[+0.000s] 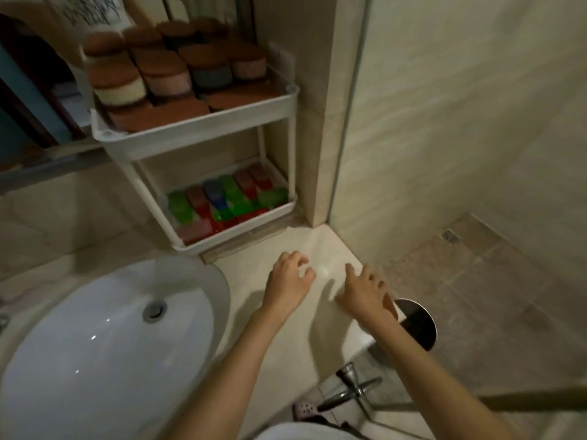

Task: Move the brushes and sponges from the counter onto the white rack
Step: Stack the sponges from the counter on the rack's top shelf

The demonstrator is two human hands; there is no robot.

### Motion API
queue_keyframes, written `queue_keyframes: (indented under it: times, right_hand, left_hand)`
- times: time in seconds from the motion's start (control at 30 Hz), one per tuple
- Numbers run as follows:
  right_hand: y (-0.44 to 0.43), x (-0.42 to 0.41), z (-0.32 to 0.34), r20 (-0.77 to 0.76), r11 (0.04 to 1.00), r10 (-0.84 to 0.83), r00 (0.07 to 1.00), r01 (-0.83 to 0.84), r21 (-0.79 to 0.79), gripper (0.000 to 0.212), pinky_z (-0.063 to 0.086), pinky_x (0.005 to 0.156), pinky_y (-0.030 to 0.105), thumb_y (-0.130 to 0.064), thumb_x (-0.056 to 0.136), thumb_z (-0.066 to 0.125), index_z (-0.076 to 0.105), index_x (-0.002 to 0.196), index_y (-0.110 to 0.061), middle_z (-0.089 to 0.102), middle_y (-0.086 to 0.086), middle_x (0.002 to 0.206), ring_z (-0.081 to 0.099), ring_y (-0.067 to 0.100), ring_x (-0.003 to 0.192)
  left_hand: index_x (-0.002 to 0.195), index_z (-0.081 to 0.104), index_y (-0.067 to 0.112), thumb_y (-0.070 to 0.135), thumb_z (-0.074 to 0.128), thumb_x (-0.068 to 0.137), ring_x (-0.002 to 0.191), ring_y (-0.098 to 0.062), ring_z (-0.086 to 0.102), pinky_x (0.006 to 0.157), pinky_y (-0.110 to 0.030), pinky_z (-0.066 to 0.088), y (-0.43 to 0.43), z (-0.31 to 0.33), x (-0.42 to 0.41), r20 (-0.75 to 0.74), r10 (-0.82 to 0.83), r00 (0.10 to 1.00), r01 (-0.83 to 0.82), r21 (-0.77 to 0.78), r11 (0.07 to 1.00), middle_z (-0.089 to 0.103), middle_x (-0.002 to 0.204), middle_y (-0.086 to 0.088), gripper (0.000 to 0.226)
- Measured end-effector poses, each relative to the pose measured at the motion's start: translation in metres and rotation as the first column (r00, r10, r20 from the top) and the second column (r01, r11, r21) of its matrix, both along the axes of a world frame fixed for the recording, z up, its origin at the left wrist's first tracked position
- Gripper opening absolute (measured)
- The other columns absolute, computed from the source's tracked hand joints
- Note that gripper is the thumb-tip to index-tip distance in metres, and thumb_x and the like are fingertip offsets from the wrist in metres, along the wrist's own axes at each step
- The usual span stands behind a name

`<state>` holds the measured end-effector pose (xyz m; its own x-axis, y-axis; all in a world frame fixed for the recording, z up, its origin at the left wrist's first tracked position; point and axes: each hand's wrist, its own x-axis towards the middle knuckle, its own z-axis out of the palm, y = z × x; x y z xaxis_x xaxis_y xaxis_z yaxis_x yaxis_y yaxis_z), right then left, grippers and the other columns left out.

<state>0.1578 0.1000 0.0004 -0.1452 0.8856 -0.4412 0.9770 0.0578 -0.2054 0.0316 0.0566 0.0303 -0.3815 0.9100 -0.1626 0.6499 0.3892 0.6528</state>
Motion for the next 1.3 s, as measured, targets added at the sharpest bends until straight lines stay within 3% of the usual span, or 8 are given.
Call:
queue_keyframes:
  times: [0.1, 0.2, 0.3, 0.5, 0.77, 0.93, 1.1, 1.3]
  right_hand:
    - [-0.004, 0.012, -0.019, 0.041, 0.994, -0.103, 0.994, 0.105, -0.028, 0.059, 0.016, 0.112, 0.062, -0.026, 0.092, 0.048, 0.022, 0.144, -0.021, 0.010, 0.023, 0.152, 0.017, 0.050, 0.137]
    - [-0.008, 0.017, -0.027, -0.067, 0.995, -0.087, 0.994, 0.090, 0.041, 0.045, 0.025, 0.109, 0.061, -0.026, 0.096, 0.043, 0.032, 0.139, -0.028, 0.018, 0.017, 0.149, 0.026, 0.047, 0.132]
    - [-0.015, 0.009, -0.024, -0.164, 0.996, 0.012, 0.986, 0.003, 0.087, 0.047, 0.041, 0.099, 0.053, -0.032, 0.092, 0.050, 0.035, 0.137, -0.028, 0.028, 0.015, 0.140, 0.034, 0.039, 0.122]
    - [-0.042, -0.068, 0.003, -0.281, 0.936, 0.339, 0.898, -0.293, 0.194, 0.066, 0.043, 0.094, 0.046, -0.023, 0.081, 0.066, 0.034, 0.138, -0.026, 0.042, 0.019, 0.130, 0.038, 0.039, 0.117]
    - [-0.139, -0.187, 0.021, -0.342, 0.685, 0.722, 0.602, -0.692, 0.227, 0.070, 0.038, 0.100, 0.040, -0.022, 0.076, 0.068, 0.038, 0.139, -0.028, 0.044, 0.016, 0.132, 0.041, 0.038, 0.117]
    - [-0.213, -0.224, 0.020, -0.364, 0.489, 0.842, 0.399, -0.850, 0.197, 0.070, 0.041, 0.102, 0.043, -0.020, 0.080, 0.067, 0.034, 0.141, -0.027, 0.036, 0.016, 0.140, 0.040, 0.039, 0.121]
    - [-0.245, -0.236, 0.014, -0.357, 0.406, 0.877, 0.321, -0.893, 0.194, 0.069, 0.043, 0.101, 0.043, -0.021, 0.080, 0.067, 0.033, 0.140, -0.025, 0.038, 0.015, 0.137, 0.040, 0.035, 0.121]
    - [-0.242, -0.239, 0.012, -0.342, 0.425, 0.876, 0.340, -0.879, 0.216, 0.070, 0.044, 0.101, 0.043, -0.020, 0.080, 0.067, 0.033, 0.141, -0.025, 0.038, 0.015, 0.137, 0.040, 0.035, 0.122]
  left_hand:
    - [0.114, 0.061, 0.008, 0.020, 0.054, 0.088, 0.106, -0.026, 0.059, 0.090, -0.029, 0.043, -0.005, -0.015, 0.011, 0.020, -0.012, 1.000, 0.014, -0.064, 0.998, 0.058, 0.120, -0.011, 0.029]
    - [0.116, 0.059, 0.010, 0.020, 0.053, 0.089, 0.106, -0.024, 0.059, 0.088, -0.027, 0.043, -0.008, -0.020, 0.013, 0.033, 0.011, 0.999, -0.008, -0.084, 0.996, 0.057, 0.122, -0.009, 0.030]
    - [0.117, 0.059, 0.010, 0.022, 0.052, 0.089, 0.108, -0.023, 0.057, 0.086, -0.026, 0.041, -0.013, -0.019, 0.005, 0.038, 0.080, 0.996, -0.077, -0.091, 0.993, 0.058, 0.122, -0.008, 0.030]
    - [0.116, 0.061, 0.007, 0.016, 0.051, 0.090, 0.112, -0.025, 0.058, 0.092, -0.028, 0.043, -0.054, -0.007, -0.048, 0.087, 0.383, 0.920, -0.380, -0.049, 0.924, 0.062, 0.122, -0.011, 0.029]
    - [0.120, 0.058, 0.005, 0.012, 0.055, 0.089, 0.117, -0.031, 0.052, 0.098, -0.034, 0.040, -0.201, 0.001, -0.129, 0.011, 0.833, 0.553, -0.833, 0.008, 0.553, 0.055, 0.126, -0.016, 0.032]
    - [0.131, 0.044, 0.006, 0.021, 0.057, 0.087, 0.128, -0.036, 0.038, 0.103, -0.042, 0.036, -0.301, -0.010, -0.146, -0.233, 0.912, 0.338, -0.934, -0.198, 0.296, 0.041, 0.137, -0.019, 0.048]
    - [0.141, 0.026, 0.008, 0.033, 0.065, 0.083, 0.133, -0.036, 0.033, 0.106, -0.045, 0.032, -0.349, -0.032, -0.154, -0.315, 0.854, 0.414, -0.874, -0.400, 0.276, 0.031, 0.143, -0.020, 0.074]
    - [0.142, 0.024, 0.003, 0.033, 0.072, 0.078, 0.132, -0.033, 0.037, 0.106, -0.040, 0.035, -0.364, -0.045, -0.154, -0.354, 0.817, 0.454, -0.869, -0.379, 0.319, 0.031, 0.145, -0.018, 0.086]
